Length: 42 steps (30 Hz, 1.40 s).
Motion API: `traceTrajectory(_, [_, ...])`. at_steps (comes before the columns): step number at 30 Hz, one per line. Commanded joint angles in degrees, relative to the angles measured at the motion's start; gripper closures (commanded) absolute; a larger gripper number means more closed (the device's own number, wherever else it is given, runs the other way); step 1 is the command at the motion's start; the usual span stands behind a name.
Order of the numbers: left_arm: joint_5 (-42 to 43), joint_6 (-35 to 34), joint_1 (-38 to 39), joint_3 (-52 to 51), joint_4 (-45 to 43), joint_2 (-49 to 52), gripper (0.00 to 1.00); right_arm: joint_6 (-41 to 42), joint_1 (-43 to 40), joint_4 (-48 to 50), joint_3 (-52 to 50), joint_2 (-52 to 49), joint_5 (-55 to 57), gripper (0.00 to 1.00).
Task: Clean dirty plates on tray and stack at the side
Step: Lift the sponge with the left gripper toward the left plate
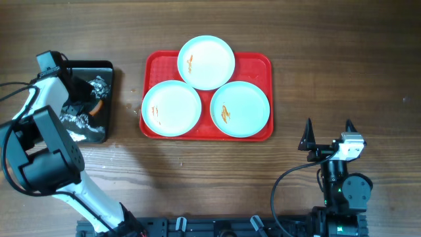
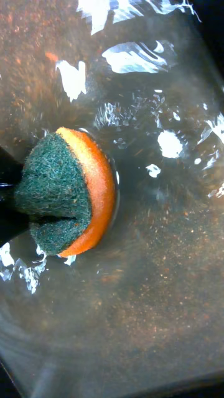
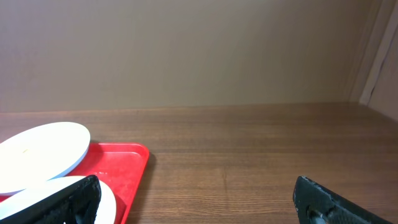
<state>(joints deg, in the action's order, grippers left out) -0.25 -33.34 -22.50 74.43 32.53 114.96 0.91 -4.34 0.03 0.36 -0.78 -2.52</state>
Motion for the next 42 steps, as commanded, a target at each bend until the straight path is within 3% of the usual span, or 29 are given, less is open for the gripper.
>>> traceTrajectory(1, [3.28, 0.09, 0.33, 0.37, 0.70, -5.16, 0.96, -0.76, -0.39, 0.13, -0.07, 0.35, 0.37, 0.00])
traceTrajectory(4, [5.38, 0.07, 0.33, 0.37, 0.79, -15.21, 0.96, -0.76, -0.39, 0.13, -0.07, 0.35, 0.37, 0.00])
traceTrajectory(8, [5.31, 0.11, 0.33, 0.37, -0.20, -21.16, 0.96, -0.74, -0.39, 0.13, -0.07, 0.35, 0.37, 0.00])
traceTrajectory(11, [1.97, 2.91, 0.57, 0.35, -0.24, -19.26, 0.96, -0.74, -0.39, 0.13, -0.07, 0.35, 0.37, 0.00])
traceTrajectory(14, [-7.19, 3.32, 0.76, -0.96, -0.26, -12.92, 0.96, -0.74, -0.39, 0.13, -0.07, 0.35, 0.37, 0.00])
traceTrajectory(18, [-5.75, 3.54, 0.70, -0.74, -0.17, -8.83, 0.96, -0.74, -0.39, 0.13, -0.07, 0.35, 0.37, 0.00])
traceTrajectory(21, [7.30, 9.40, 0.70, 0.31, -0.11, -15.87, 0.96, -0.74, -0.39, 0.13, -0.07, 0.35, 0.37, 0.00])
traceTrajectory(22, [7.89, 9.40, 0.72, 0.31, 0.24, -18.56, 0.96, -0.74, -0.39, 0.13, -0.07, 0.35, 0.37, 0.00])
traceTrajectory(26, [-0.04, 9.38, 0.87, -2.73, -1.51, -16.35, 0.96, -0.74, -0.39, 0.13, -0.07, 0.35, 0.37, 0.00])
traceTrajectory(29, [3.28, 9.14, 0.76, -3.82, -1.77, -11.78, 0.96, -0.72, -0.39, 0.13, -0.07, 0.35, 0.37, 0.00])
traceTrajectory(34, [8.26, 9.25, 0.26, 0.74, 2.27, -26.14, 0.96, -0.74, -0.39, 0.13, -0.07, 0.35, 0.37, 0.00])
traceTrajectory(36, [2.78, 10.64, 0.85, 0.37, 2.93, -27.74, 0.96, -0.74, -0.39, 0.13, -0.07, 0.35, 0.37, 0.00])
traceTrajectory(38, [-3.63, 10.62, 1.40, -4.07, 0.42, -24.30, 0.96, -0.74, -0.39, 0.13, -0.07, 0.35, 0.37, 0.00])
traceTrajectory(40, [-3.43, 10.62, 1.33, -8.15, -4.92, -17.97, 0.96, -0.76, -0.39, 0.13, -0.07, 0.35, 0.37, 0.00])
traceTrajectory(42, [-0.87, 10.62, 1.25, -7.06, -2.84, -16.00, 0.96, -0.76, -0.39, 0.13, -0.07, 0.35, 0.37, 0.00])
